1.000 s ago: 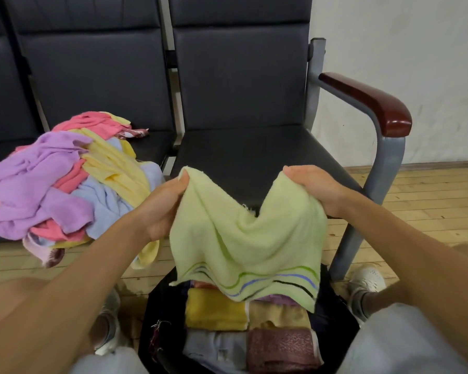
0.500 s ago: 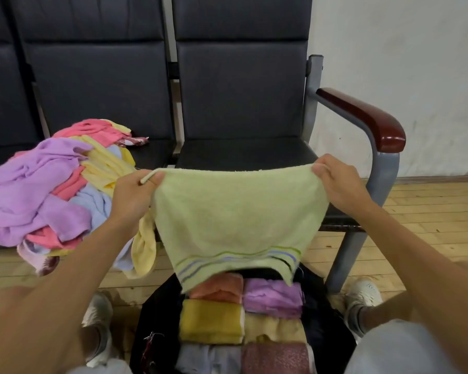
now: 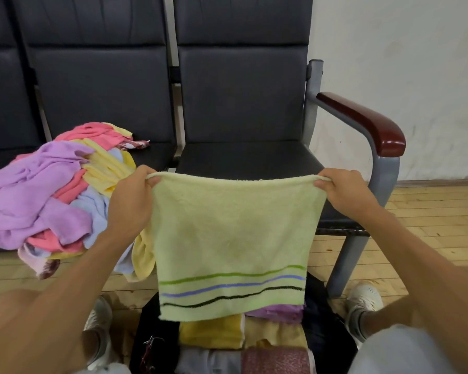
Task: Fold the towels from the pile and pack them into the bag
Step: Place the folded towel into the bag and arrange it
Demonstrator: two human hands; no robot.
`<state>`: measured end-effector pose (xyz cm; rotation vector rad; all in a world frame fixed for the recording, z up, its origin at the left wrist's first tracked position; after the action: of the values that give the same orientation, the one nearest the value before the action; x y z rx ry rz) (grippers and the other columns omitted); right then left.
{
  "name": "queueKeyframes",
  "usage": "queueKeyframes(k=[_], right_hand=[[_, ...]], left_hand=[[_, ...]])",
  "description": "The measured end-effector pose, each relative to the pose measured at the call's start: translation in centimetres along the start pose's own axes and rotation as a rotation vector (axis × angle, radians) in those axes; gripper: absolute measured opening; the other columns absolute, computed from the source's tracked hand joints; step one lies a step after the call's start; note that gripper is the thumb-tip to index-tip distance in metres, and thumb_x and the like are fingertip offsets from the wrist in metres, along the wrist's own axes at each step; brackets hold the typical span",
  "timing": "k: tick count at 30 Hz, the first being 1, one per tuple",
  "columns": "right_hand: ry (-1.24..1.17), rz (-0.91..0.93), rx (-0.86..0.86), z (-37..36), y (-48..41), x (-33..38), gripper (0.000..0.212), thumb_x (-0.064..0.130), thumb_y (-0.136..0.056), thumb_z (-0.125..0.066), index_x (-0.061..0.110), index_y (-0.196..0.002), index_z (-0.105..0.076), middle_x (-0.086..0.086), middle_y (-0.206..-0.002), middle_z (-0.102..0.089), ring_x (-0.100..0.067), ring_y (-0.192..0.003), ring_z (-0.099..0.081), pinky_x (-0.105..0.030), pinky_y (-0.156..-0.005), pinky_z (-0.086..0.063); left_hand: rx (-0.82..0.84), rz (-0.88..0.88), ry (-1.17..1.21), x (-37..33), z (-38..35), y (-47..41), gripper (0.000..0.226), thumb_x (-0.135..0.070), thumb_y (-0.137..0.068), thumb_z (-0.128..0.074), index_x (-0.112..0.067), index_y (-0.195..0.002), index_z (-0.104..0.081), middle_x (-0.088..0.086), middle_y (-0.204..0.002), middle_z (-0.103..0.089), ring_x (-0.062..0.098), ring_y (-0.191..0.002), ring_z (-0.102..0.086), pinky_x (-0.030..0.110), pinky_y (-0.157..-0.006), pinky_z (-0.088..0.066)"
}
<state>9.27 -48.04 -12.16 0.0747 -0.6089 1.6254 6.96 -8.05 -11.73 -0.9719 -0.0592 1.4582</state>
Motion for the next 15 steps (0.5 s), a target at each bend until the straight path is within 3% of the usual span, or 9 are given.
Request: queueKeyframes(k=[4,6,8,11,15], right_hand=[[-0.025,-0.009,-0.061,0.27,0.13,-0.16,0.025,0.029,-0.101,-0.051,0.011,-0.105,-0.067,-0.001,-0.085,-0.062,-0.014,-0.077,-0.053,-0.028,-0.075,-0.037],[-0.042,-0.021,-0.069,0.3,0.29,-0.17,0.025,0.03,-0.1,-0.05,0.011,-0.105,-0.067,-0.001,-0.087,-0.062,-0.016,-0.079,-0.055,-0.029,-0.077,-0.041],[-0.069,-0.022,-0.085,0.45,0.41,-0.15,0.026,0.03,-0.1,-0.05,0.011,-0.106,-0.066,-0.002,-0.089,-0.063,-0.018,-0.08,-0.058,-0.034,-0.08,-0.048],[-0.075,-0.006,-0.105,0.67,0.46,0.01,0.026,0.03,-0.101,-0.049,0.01,-0.107,-0.066,-0.002,-0.09,-0.062,-0.02,-0.08,-0.058,-0.036,-0.08,-0.05],[-0.296,-0.105,-0.104,0.71,0.27,-0.52,0.023,0.027,-0.099,-0.054,0.01,-0.108,-0.067,-0.004,-0.094,-0.065,-0.024,-0.081,-0.066,-0.035,-0.074,-0.058]], left_hand=[[-0.026,-0.059,-0.051,-0.15,0.46,-0.11,0.022,-0.017,-0.1,-0.049,-0.004,-0.098,-0.067,0.007,-0.081,-0.059,0.019,-0.077,-0.05,0.028,-0.063,-0.03],[-0.018,-0.055,-0.001,-0.27,0.57,0.18,0.02,-0.019,-0.1,-0.05,-0.009,-0.095,-0.066,0.002,-0.076,-0.06,0.02,-0.071,-0.054,0.028,-0.061,-0.039],[-0.003,-0.054,0.043,-0.31,0.52,0.38,0.019,-0.02,-0.099,-0.051,-0.011,-0.094,-0.067,0.002,-0.071,-0.062,0.023,-0.068,-0.059,0.038,-0.066,-0.049],[0.014,-0.038,0.069,-0.09,0.47,0.35,0.021,-0.021,-0.099,-0.051,-0.01,-0.095,-0.068,0.005,-0.072,-0.065,0.025,-0.067,-0.062,0.043,-0.07,-0.051],[0.024,-0.014,0.06,-0.02,0.4,0.08,0.02,-0.021,-0.099,-0.052,-0.009,-0.097,-0.068,0.005,-0.078,-0.067,0.024,-0.073,-0.063,0.029,-0.068,-0.045]])
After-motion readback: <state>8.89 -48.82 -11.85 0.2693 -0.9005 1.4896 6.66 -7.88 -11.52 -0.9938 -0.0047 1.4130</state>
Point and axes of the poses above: each hand's wrist, its own y-axis away from the middle knuckle, its own z-axis out of the back of the hand, x = y × z, the point moved 7 cm from there along -y, towards the middle knuckle
